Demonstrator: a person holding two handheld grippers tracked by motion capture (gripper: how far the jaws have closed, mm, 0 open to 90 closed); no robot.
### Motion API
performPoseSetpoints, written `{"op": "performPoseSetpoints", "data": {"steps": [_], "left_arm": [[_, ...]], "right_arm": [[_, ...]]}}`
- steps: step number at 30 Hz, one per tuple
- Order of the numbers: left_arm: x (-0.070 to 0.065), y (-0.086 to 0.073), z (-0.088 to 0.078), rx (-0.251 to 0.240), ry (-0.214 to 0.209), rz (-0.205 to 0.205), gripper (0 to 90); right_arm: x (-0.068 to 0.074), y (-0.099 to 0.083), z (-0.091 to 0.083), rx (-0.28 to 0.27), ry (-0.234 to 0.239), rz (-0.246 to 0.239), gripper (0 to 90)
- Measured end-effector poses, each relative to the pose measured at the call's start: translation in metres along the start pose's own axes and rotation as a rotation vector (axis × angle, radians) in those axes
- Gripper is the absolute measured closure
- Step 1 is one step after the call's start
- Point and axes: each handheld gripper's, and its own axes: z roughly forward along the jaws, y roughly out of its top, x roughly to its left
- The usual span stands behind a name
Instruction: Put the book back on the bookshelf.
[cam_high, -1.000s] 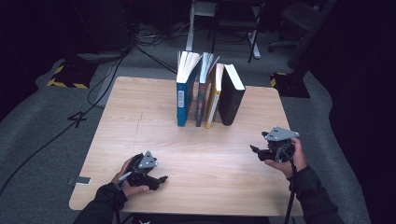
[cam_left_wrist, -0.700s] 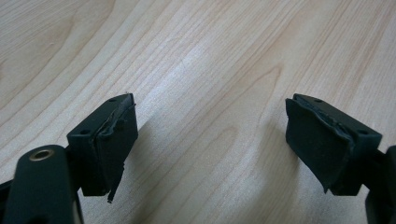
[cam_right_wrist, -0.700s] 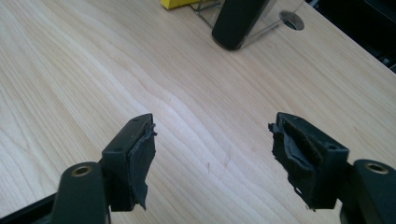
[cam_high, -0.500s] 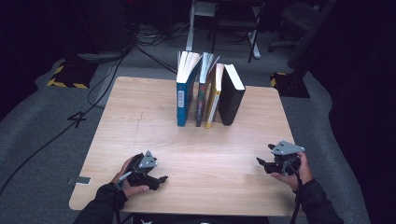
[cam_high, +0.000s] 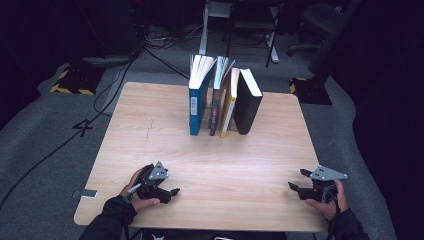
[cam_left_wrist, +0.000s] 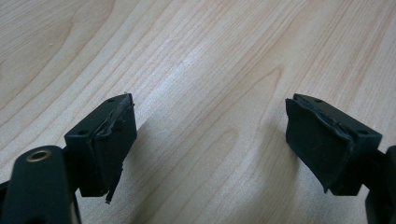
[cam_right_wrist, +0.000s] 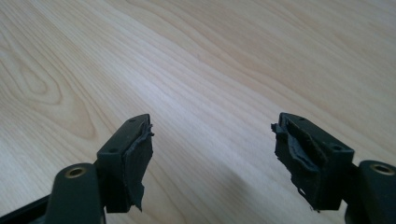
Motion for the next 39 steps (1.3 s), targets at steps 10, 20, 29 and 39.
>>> {"op": "performPoseSetpoints", "data": {"steps": [10, 20, 29, 39], "left_arm": [[0.0, 0.0, 0.0, 0.002, 0.0, 0.001, 16.7], [0.0, 0.0, 0.0, 0.001, 0.0, 0.0, 16.7], [0.0, 0.0, 0.0, 0.001, 0.001, 0.0, 16.8], [0.001, 0.001, 0.001, 0.002, -0.003, 0.002, 16.6]], "right_arm": [[-0.008, -0.031, -0.004, 0.014, -0.015, 0.113, 28.0], [-0.012, -0.034, -0.003, 0.025, -0.01, 0.164, 22.2], [-0.012, -0.033, -0.003, 0.024, -0.01, 0.161, 21.6], [-0.011, -0.033, -0.003, 0.026, -0.016, 0.17, 21.1]]}}
